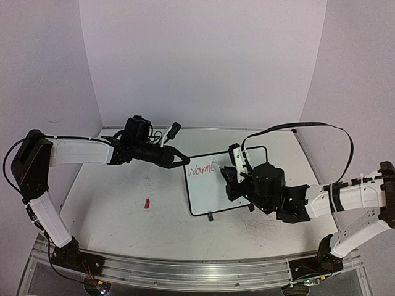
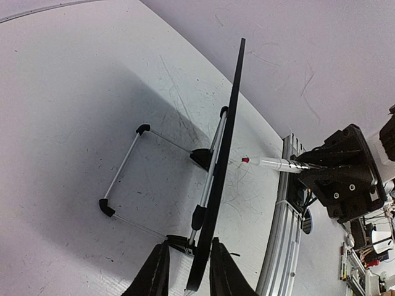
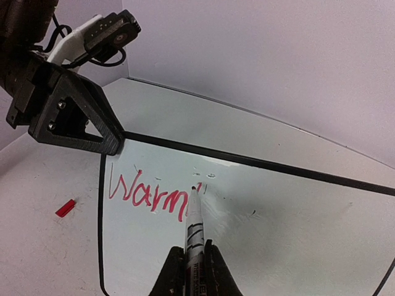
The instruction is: Write a sentence on the whiteboard
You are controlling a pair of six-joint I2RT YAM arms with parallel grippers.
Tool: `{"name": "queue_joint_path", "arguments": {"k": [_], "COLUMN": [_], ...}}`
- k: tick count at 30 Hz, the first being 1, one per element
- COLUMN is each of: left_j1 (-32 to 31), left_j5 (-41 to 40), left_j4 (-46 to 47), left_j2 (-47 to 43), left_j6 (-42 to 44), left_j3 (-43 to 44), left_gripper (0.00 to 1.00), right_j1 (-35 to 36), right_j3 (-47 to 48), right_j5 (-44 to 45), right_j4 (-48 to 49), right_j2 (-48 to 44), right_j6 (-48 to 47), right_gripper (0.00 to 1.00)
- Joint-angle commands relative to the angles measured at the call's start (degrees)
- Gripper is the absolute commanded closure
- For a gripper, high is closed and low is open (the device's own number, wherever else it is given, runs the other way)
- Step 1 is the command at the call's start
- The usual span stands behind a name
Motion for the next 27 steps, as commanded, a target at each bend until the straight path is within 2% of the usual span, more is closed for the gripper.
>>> {"name": "queue_joint_path", "arguments": {"k": [1, 10, 20, 27], "left_j1": [0.0, 0.0, 0.0, 0.0], "left_j5": [1.7, 1.7, 1.6, 1.5], "left_j4": [2.6, 2.5, 2.5, 2.4], "left_j2": [-2.8, -2.9, -2.6, -2.7], "left_j6": [1.2, 2.9, 3.7, 4.0], "left_j3": [-0.5, -0.7, -0.7, -0.8], "left_gripper": [0.77, 0.9, 0.96, 0.99], "right_j1": [-0.2, -0.1, -0.1, -0.2], "right_j3": [1.0, 0.0, 1.1, 1.3], "right_j5": [-0.5, 1.1, -0.8, 1.8], "right_j4": [2.8, 2.5, 2.4, 1.1], "right_j2": [0.0, -0.1, 1.4, 2.2], "right_j6": [-0.8, -1.0, -1.3, -0.1], "right_gripper": [1.0, 1.0, 1.0, 1.0]}}
